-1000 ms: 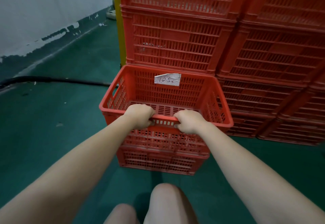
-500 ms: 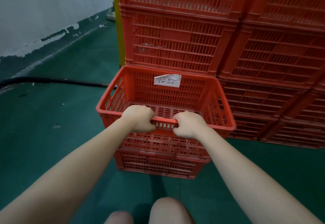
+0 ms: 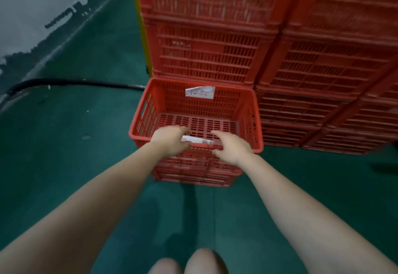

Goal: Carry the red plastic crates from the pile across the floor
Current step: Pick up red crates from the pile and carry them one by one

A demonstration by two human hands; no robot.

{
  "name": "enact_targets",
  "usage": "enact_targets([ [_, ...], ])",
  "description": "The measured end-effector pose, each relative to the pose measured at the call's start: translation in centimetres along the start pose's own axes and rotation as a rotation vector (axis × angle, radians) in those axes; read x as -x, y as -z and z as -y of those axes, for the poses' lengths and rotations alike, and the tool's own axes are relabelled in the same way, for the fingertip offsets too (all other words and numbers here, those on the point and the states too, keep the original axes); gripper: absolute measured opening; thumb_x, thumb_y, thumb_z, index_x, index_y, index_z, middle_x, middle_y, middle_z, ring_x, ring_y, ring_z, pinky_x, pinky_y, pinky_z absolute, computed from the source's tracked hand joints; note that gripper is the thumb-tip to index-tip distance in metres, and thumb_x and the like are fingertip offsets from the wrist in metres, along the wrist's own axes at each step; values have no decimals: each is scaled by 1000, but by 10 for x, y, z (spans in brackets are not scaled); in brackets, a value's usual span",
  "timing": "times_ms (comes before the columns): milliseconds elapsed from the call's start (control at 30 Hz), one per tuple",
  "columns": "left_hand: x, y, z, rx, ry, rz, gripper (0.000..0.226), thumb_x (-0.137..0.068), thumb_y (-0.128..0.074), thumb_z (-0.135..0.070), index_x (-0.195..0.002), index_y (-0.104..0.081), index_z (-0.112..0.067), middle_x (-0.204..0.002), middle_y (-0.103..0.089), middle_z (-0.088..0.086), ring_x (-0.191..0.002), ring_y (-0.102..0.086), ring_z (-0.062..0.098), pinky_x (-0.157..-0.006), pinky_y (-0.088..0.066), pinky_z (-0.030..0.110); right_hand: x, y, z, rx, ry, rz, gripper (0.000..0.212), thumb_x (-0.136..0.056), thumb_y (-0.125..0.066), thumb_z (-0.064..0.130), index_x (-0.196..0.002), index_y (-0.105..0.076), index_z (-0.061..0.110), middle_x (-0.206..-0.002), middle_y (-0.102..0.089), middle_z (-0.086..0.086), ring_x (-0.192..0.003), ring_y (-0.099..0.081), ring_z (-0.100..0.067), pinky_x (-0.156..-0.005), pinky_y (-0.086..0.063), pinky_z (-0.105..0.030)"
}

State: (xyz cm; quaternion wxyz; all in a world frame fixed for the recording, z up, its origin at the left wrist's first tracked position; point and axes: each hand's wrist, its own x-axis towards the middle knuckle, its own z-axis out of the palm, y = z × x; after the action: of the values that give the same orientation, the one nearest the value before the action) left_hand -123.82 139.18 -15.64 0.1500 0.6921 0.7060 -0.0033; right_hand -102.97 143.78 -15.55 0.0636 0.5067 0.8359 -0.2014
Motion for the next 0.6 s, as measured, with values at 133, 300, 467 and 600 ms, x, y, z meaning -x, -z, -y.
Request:
enact_targets([
  [133,40,78,-36,76,14,49,42,-90,-51,-41,-130,-54,-30,-130,-60,-5,-118,-57,19,-94,-48,34,72,69,8,-166,-107,-59,55,-90,-59,32,-143,-43,30,-145,-48,1,-130,-47,-21,-102,-44,-33],
  [300,94,187,-107,110,-75,141,42,-90,-54,-37,-132,-54,-29,-134,-58,-6,-121,-55,17,-99,-47,35,175,170,26,-332,-212,-132,52,-90,-60,30,-140,-47,30,-144,-49,5,-128,-50,-17,-101,-44,-32],
  [467,151,267,-172,96,-235,141,41,-90,-54,-36,-130,-54,-32,-133,-59,-7,-120,-56,17,-97,-48,35,283,245,47,-446,-303,-258,51,-90,-62,30,-139,-48,29,-143,-50,7,-131,-47,-14,-105,-41,-34],
  [600,195,307,-227,53,-423,121,42,-91,-52,-35,-133,-53,-30,-136,-56,-6,-123,-54,16,-100,-46,36,375,276,57,-507,-417,-417,51,-90,-64,29,-139,-49,29,-143,-50,7,-131,-46,-13,-107,-40,-32],
])
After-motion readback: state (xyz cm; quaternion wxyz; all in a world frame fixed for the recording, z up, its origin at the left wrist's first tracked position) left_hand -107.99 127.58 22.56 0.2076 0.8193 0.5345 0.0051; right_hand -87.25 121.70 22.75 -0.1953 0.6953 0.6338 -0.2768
